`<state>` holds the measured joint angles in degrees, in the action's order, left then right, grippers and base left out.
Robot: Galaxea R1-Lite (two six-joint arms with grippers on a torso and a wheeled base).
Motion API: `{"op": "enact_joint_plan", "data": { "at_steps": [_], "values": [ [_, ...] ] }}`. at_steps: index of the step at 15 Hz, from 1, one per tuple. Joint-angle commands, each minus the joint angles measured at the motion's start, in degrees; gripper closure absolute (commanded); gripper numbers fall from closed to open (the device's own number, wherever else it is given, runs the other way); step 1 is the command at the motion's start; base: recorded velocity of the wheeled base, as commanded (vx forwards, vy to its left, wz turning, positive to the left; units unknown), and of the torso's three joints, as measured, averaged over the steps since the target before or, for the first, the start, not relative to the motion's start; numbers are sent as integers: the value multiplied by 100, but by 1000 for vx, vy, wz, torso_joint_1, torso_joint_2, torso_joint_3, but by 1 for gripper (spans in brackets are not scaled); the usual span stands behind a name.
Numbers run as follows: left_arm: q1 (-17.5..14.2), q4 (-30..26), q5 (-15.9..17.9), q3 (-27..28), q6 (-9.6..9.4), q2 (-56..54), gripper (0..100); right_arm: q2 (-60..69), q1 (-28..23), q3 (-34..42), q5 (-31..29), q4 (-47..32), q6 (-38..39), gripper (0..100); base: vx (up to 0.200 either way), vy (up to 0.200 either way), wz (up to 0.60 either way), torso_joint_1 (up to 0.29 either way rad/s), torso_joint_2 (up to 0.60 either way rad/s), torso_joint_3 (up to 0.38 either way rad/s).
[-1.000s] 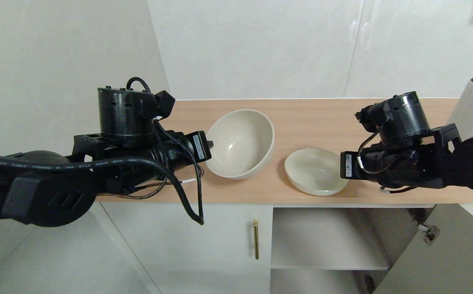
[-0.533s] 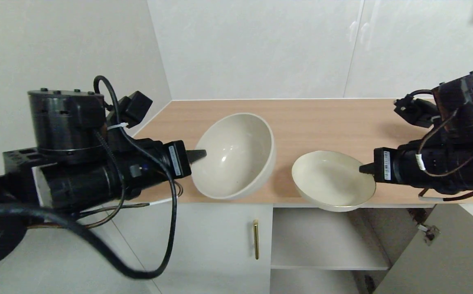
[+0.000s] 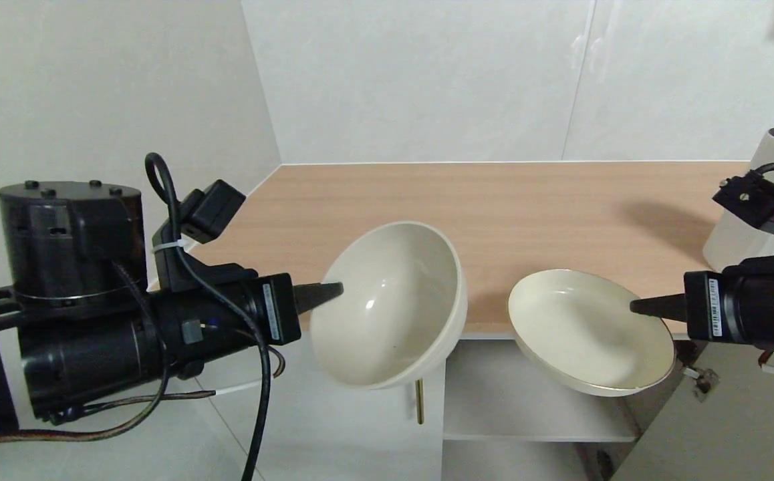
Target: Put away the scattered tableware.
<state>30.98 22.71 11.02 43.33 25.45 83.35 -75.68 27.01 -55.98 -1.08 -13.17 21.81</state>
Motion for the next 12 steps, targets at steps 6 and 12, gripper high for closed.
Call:
{"op": "enact_joint_plan", "data": {
  "at_steps": [6,12],
  "values": [
    [119,5,-12,-26,3,226,100,-17,-109,122,29,33,8,100,-100,0,0,7,2,-1],
    [119,23,-12,-26,12,323,100,-290,-407,201,29,367,8,100,0,0,0,0,0,0]
  ]
}}
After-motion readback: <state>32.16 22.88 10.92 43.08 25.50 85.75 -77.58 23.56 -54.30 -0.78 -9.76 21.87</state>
